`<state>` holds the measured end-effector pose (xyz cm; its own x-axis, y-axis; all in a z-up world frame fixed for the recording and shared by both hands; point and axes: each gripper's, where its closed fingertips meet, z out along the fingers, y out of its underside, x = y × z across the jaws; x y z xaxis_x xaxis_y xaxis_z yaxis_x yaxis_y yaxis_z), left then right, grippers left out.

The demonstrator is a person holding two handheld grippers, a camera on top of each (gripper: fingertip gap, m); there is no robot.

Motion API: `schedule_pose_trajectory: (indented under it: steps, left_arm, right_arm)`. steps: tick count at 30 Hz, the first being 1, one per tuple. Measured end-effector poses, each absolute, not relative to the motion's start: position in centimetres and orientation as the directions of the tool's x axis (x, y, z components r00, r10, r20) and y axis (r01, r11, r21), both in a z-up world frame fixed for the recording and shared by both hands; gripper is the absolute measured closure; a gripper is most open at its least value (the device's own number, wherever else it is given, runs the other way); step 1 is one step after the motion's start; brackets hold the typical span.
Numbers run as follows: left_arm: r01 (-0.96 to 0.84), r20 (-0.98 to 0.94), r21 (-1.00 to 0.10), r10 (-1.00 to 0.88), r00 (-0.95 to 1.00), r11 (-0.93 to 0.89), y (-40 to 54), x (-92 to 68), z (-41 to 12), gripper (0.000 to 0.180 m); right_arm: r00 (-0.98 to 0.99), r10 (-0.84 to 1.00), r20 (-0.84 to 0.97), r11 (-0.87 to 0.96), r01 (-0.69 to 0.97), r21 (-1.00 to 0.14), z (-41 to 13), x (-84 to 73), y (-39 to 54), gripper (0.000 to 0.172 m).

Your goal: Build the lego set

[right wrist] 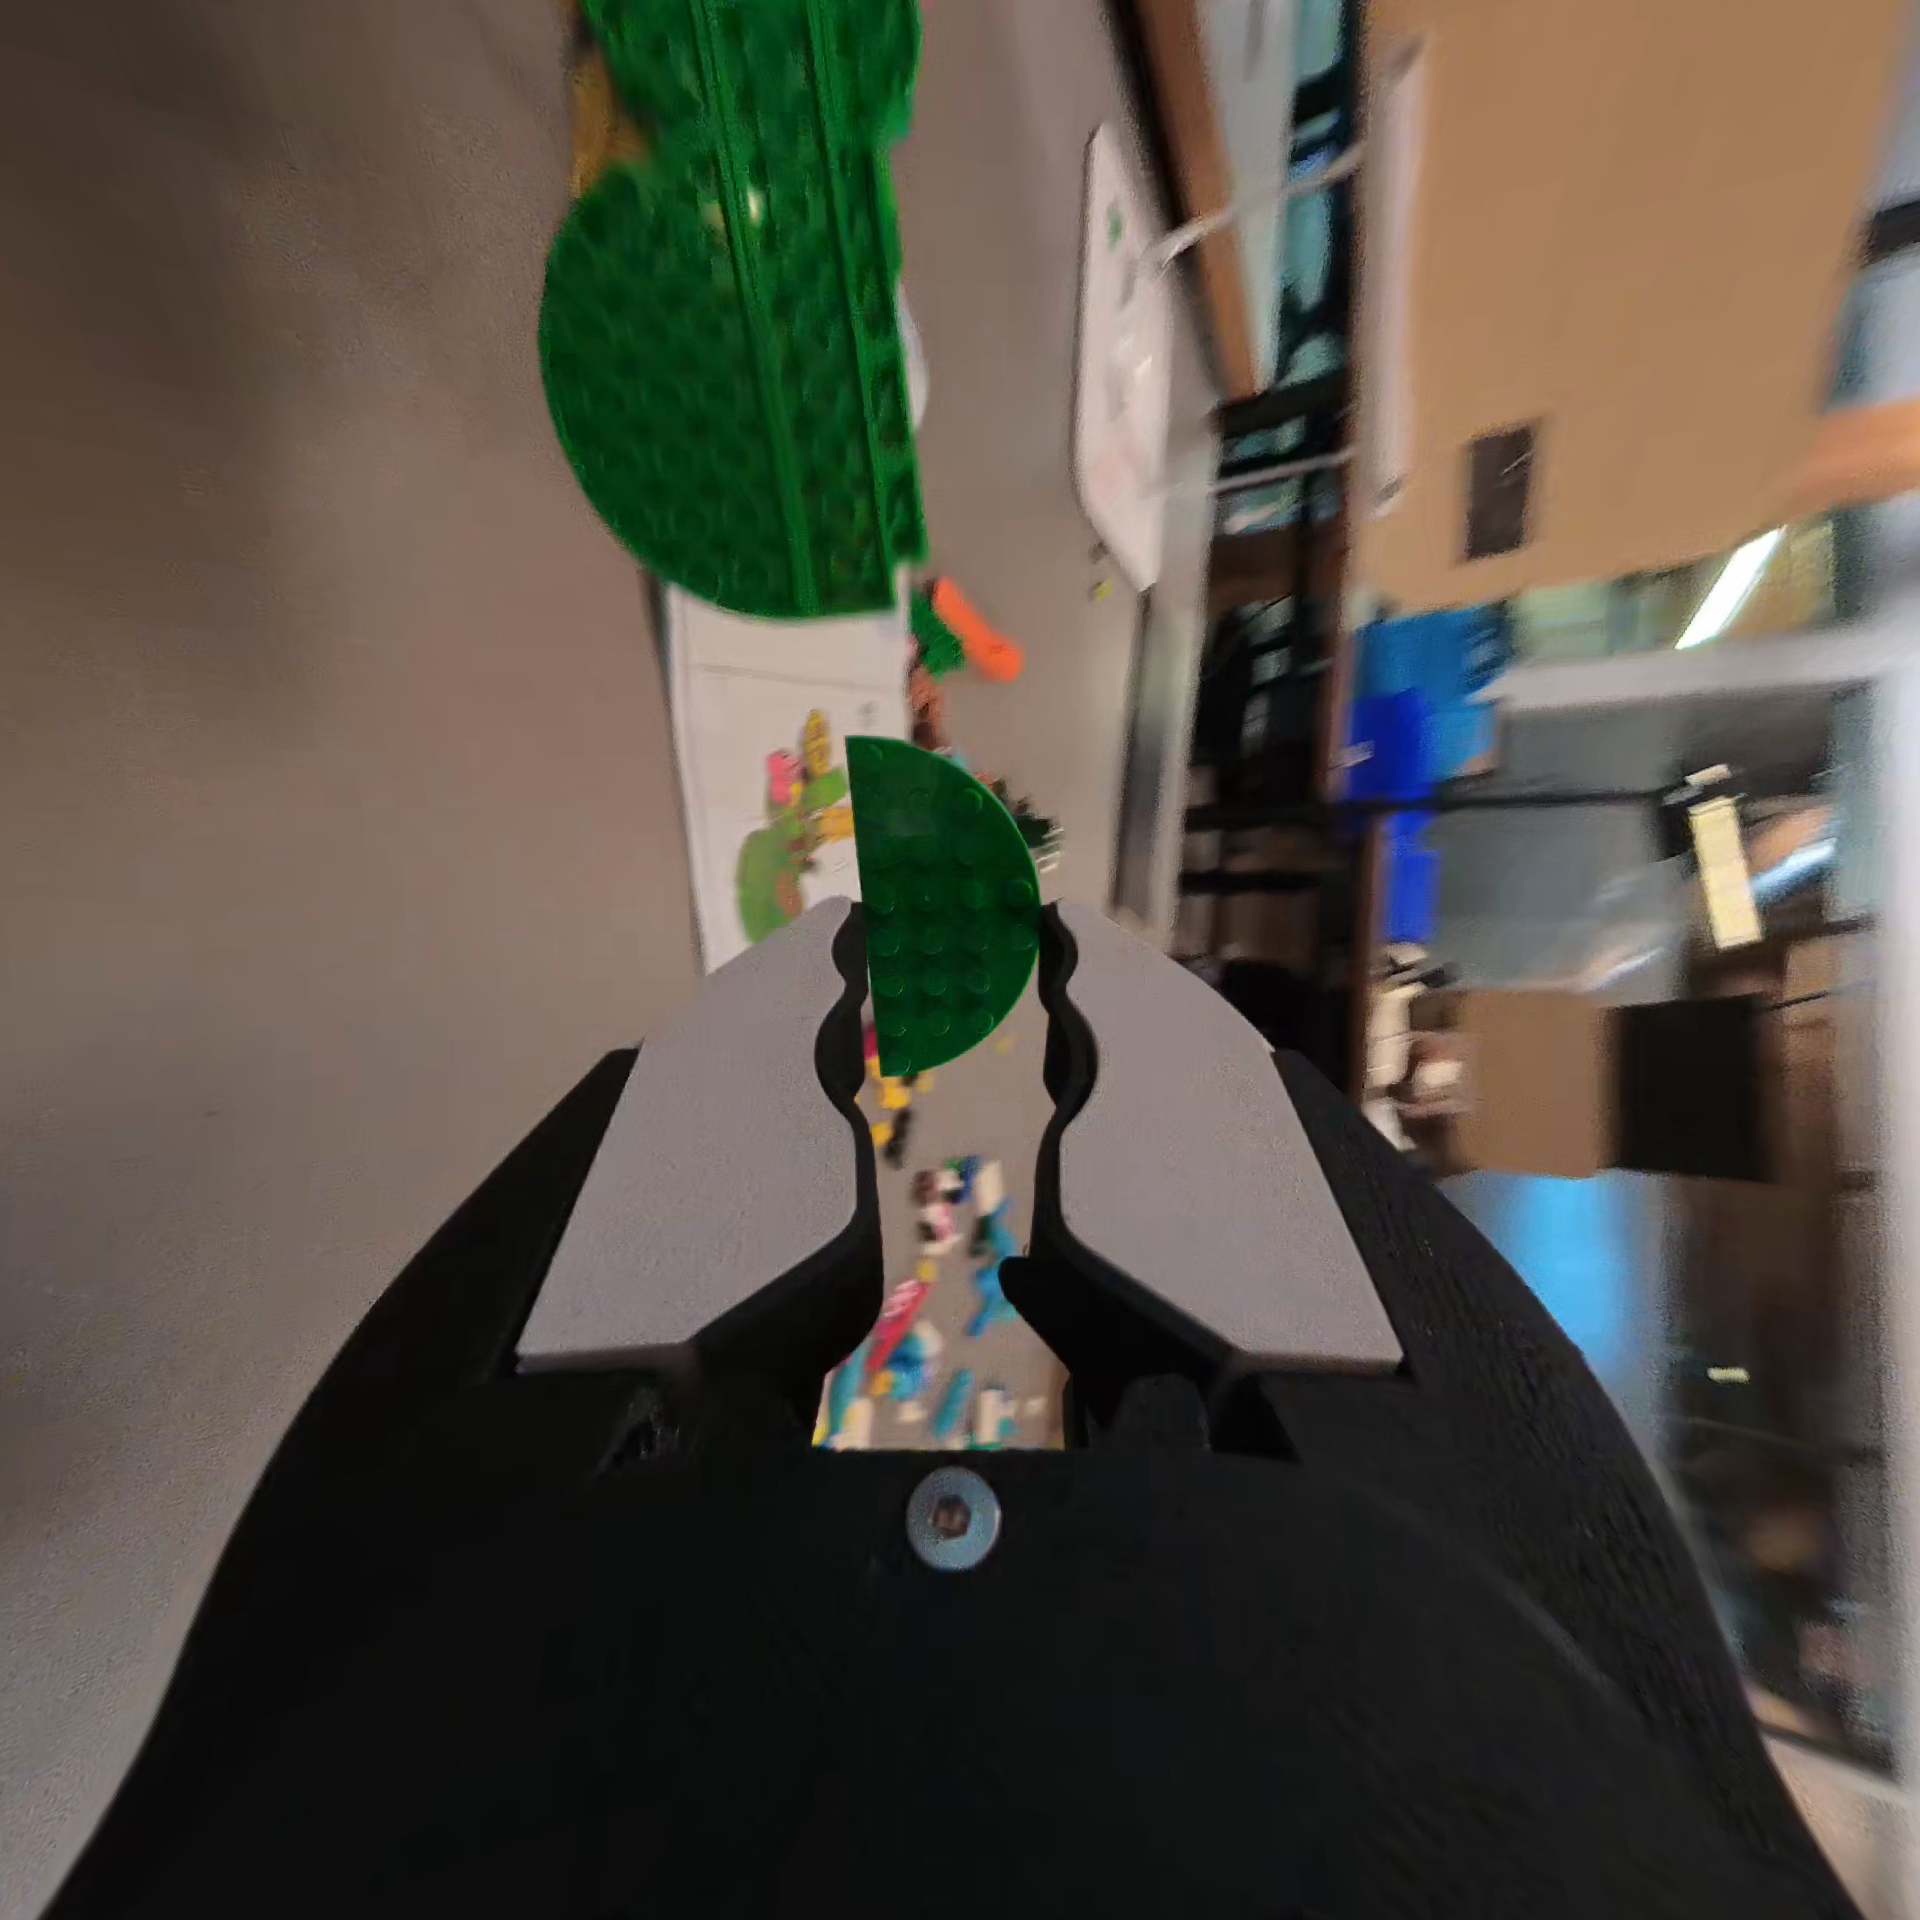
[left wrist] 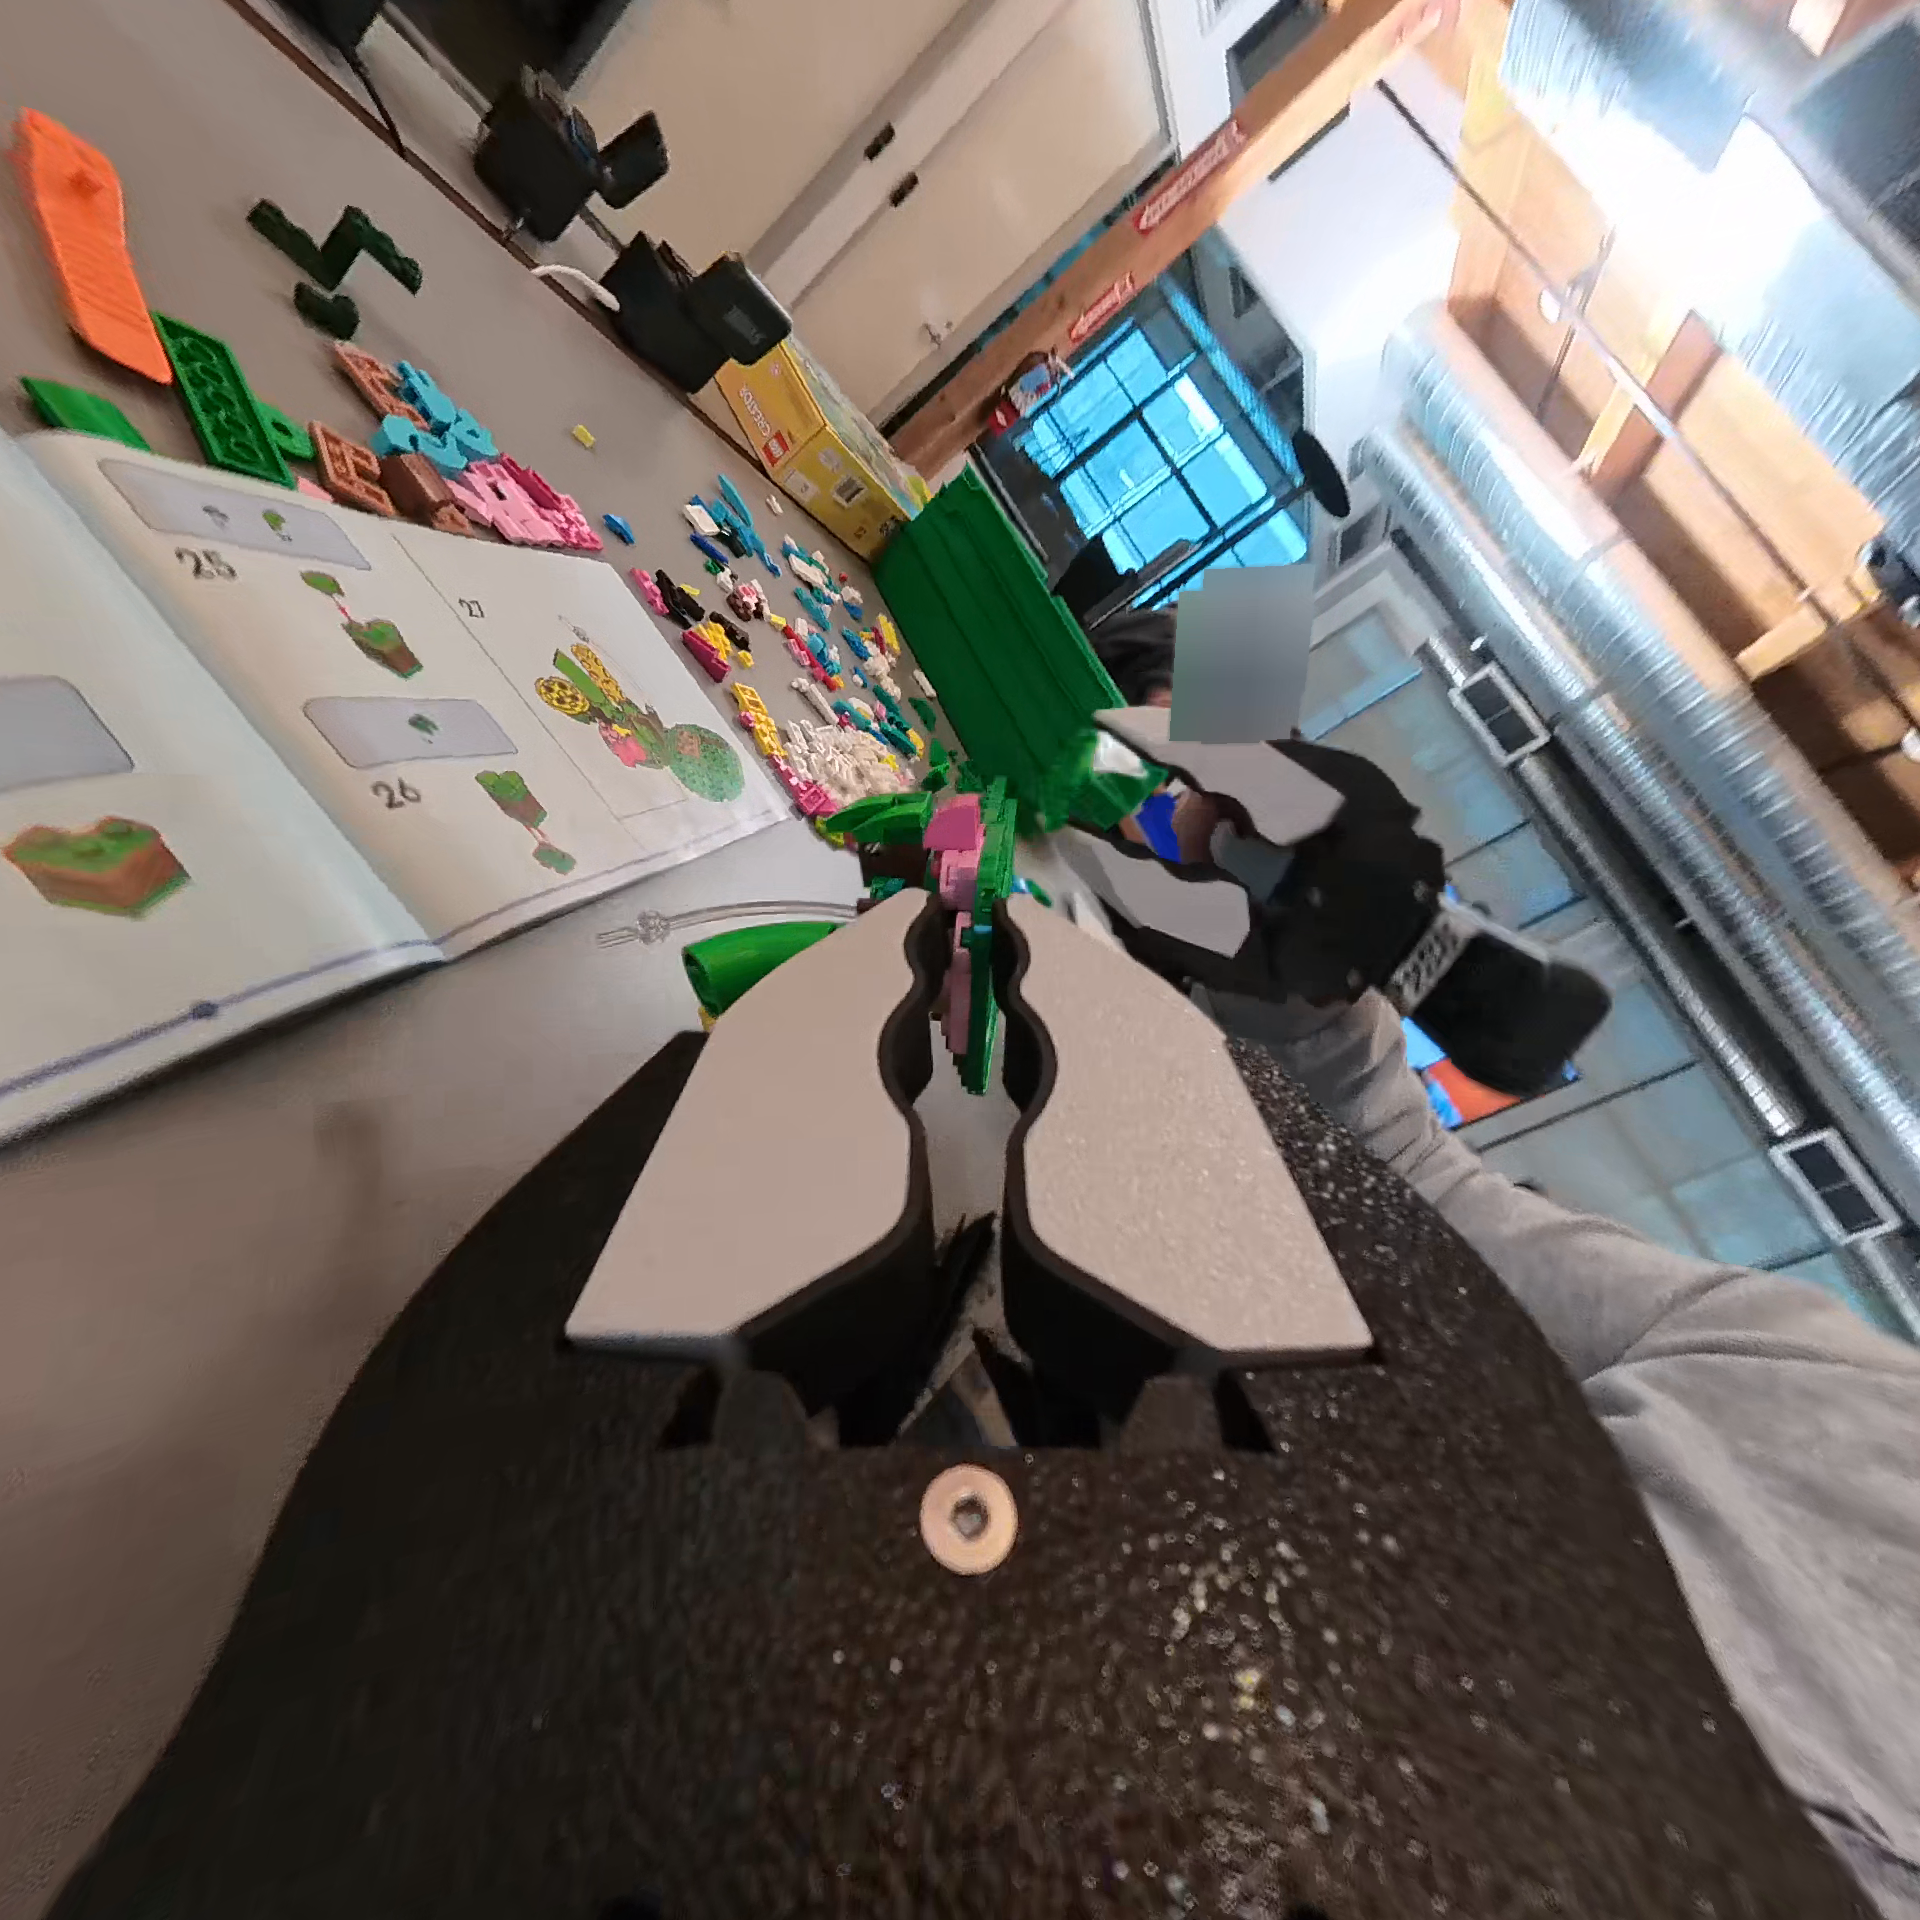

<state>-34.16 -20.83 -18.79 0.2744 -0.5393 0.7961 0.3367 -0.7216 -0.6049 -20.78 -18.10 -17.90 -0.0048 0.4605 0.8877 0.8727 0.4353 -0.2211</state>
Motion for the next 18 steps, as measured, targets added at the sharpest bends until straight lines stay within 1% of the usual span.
schedule_pose_trajectory:
  steps: [1,4,8,10,13,18]
  left_arm:
    - [0.354,0.81,-0.587,-0.526,0.261,-0.728,-20.9,-34.0,-18.9,0.173]
    - [0.397,0.832,-0.555,-0.498,0.244,-0.731,-21.0,-33.8,-19.0,0.173]
    - [0.443,0.871,-0.487,-0.453,0.189,-0.752,-21.4,-33.6,-19.0,0.173]
    - [0.44,0.887,-0.458,-0.434,0.161,-0.772,-21.8,-33.3,-19.1,0.173]
    - [0.437,0.901,-0.428,-0.413,0.134,-0.791,-22.1,-32.8,-19.2,0.173]
    - [0.47,0.938,-0.317,-0.344,0.031,-0.824,-22.3,-32.0,-19.1,0.173]
  right_arm:
    - [-0.028,0.379,0.925,0.482,0.86,-0.171,-17.0,-21.2,-18.7,0.142]
    - [-0.138,0.118,0.983,0.566,0.823,0.048,-15.3,-21.7,-19.9,0.142]
    - [-0.208,-0.115,0.971,0.583,0.778,0.235,-14.2,-21.9,-20.7,0.142]
    - [-0.241,-0.251,0.938,0.564,0.751,0.344,-13.0,-22.2,-20.9,0.142]
    - [-0.275,-0.397,0.875,0.534,0.706,0.465,-11.6,-22.8,-20.9,0.142]
    - [-0.397,-0.588,0.705,0.464,0.548,0.696,-12.0,-25.2,-21.4,0.142]
